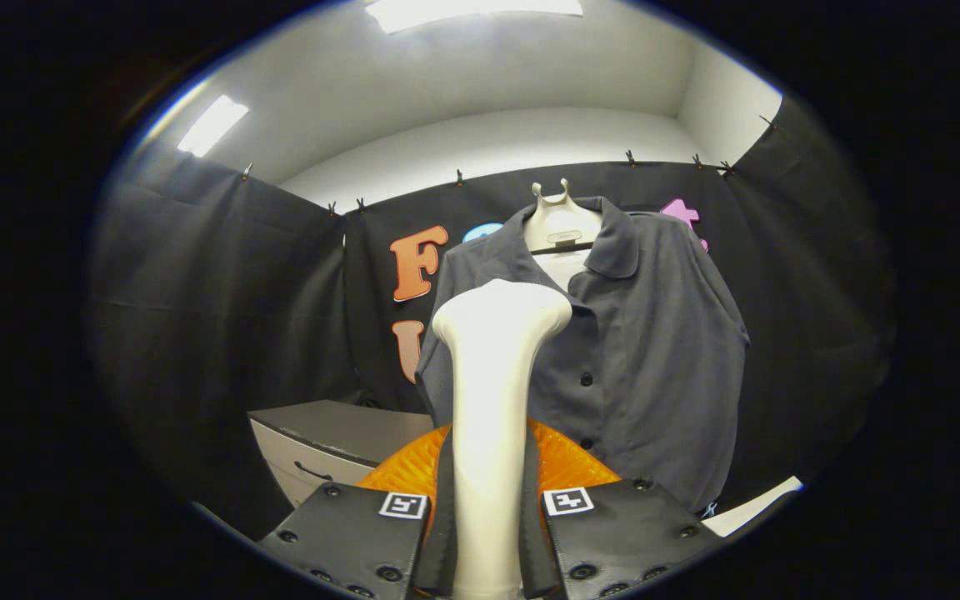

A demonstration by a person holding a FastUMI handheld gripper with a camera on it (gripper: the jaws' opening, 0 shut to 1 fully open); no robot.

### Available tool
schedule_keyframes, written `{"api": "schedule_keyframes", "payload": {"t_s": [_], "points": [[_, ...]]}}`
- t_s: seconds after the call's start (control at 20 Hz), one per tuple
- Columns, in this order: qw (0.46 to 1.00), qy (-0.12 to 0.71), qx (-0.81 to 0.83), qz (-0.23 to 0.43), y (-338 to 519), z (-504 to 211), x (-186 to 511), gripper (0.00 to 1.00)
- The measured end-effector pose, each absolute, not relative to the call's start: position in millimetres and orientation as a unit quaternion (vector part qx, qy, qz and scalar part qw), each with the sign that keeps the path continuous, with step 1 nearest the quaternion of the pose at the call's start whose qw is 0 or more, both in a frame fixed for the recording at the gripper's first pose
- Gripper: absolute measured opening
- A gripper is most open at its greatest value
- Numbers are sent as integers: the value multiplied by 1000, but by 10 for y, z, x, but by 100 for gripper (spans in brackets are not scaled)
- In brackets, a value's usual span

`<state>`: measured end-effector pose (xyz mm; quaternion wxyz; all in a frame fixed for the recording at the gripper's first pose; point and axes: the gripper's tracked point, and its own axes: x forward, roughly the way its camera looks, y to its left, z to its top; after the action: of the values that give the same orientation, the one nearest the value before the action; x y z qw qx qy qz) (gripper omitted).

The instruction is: Iron the clothes twice with a garment steamer, once on the left side and once on the right side.

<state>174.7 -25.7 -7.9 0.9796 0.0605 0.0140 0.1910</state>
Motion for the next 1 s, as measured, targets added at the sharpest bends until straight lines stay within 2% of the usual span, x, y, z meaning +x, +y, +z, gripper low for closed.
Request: {"api": "schedule_keyframes", "payload": {"t_s": [0.45,1.0], "points": [[983,26,59,171,-130,-283,2345,37],[985,46,60,158,83,-500,2632,37]]}}
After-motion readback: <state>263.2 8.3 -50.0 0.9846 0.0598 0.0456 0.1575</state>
